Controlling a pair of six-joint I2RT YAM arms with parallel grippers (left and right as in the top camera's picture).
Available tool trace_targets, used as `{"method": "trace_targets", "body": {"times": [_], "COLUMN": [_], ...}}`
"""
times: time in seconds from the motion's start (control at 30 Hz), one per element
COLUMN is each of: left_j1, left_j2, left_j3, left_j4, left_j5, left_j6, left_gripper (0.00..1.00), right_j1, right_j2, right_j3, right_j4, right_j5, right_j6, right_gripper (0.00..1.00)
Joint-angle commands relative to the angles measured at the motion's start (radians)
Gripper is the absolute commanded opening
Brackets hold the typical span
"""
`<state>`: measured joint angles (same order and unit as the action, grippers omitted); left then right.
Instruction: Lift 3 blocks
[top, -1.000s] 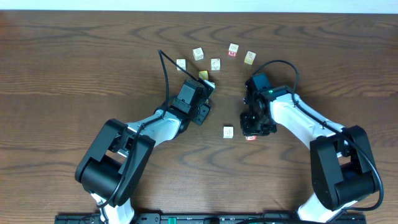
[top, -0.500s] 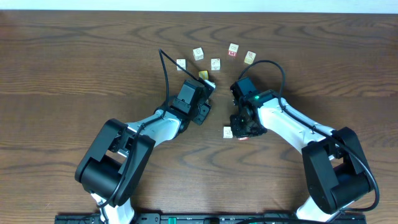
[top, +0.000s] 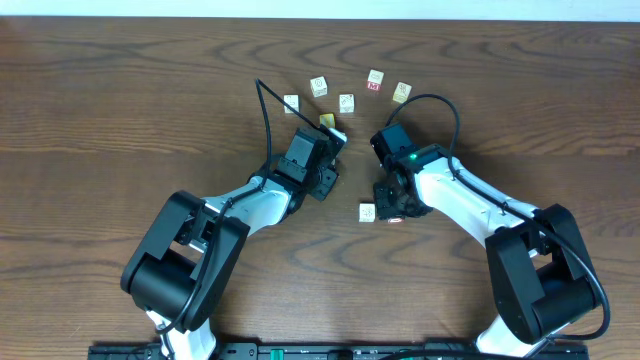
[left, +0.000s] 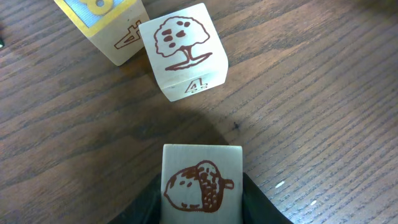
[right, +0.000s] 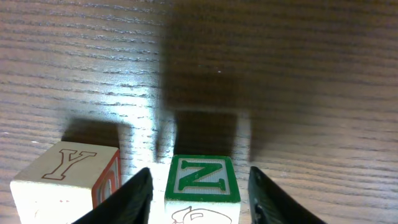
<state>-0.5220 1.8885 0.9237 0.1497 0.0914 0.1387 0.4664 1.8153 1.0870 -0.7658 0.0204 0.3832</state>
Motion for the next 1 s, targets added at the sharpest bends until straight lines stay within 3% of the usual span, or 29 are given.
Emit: {"method": "trace_targets", "body": {"times": [0.0,0.63,0.97], "left_j1": [0.0,-0.001,-0.074], "left_j2": [0.002,-0.147,-0.219], "left_j3": [0.016,0.016,0.015], "left_j4": [-0.006,-0.177,-0.353], "left_j5": [-0.002,-0.032,-0.08], "left_j6": [0.011,-0.055,-0.299], "left_gripper": [0.19,0.08,0.07], "right_j1": [0.005,-0.013,-0.13], "right_j2": [-0.007,-0.056,-0.126], "right_j3": [-0.005,0.074,0.174], "right_j4": [0.0,-0.016,-0.107], "right_j5": [0.017,0.024,0.024], "right_j6": [0.005,-0.049,-0.111], "right_gripper": [0.57,0.58,0.58]}}
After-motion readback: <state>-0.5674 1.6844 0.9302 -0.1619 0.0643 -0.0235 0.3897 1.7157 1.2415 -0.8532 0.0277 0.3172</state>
